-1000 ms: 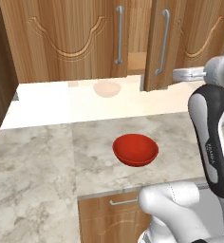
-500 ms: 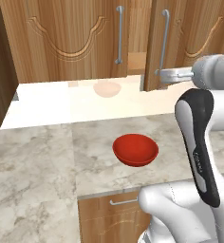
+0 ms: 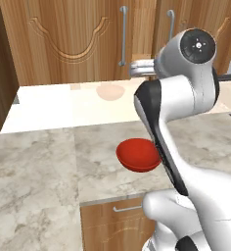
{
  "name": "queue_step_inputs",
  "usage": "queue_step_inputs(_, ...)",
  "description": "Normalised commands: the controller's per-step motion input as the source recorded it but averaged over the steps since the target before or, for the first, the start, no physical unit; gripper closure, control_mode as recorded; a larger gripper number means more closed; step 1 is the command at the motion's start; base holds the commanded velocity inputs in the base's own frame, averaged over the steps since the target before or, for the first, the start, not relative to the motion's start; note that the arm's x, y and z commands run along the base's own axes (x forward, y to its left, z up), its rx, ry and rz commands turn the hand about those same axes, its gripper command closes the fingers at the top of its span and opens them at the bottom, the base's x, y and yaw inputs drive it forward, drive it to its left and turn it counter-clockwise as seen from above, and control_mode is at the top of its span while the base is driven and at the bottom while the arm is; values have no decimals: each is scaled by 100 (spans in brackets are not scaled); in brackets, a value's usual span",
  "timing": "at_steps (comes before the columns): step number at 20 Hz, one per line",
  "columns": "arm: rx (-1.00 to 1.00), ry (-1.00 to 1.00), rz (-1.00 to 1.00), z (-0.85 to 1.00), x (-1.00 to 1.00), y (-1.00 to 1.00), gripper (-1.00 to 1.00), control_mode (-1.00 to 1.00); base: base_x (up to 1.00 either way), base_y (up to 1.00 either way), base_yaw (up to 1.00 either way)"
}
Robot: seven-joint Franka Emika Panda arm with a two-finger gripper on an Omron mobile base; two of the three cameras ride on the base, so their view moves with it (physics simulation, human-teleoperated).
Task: Open the cabinet. Pick the kiwi and peach from the cabinet and place them into the bowl. Then close the cabinet.
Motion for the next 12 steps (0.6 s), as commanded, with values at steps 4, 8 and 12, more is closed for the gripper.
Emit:
queue_step_inputs(4,-2,5,-17,0,51,36,100,-100,0,0,0)
queue_step_inputs(8,-7,0,-15,-8,52,19,100,-100,0,0,0)
queue_step_inputs(12,-11,0,-12,-28,55,4,100,-100,0,0,0)
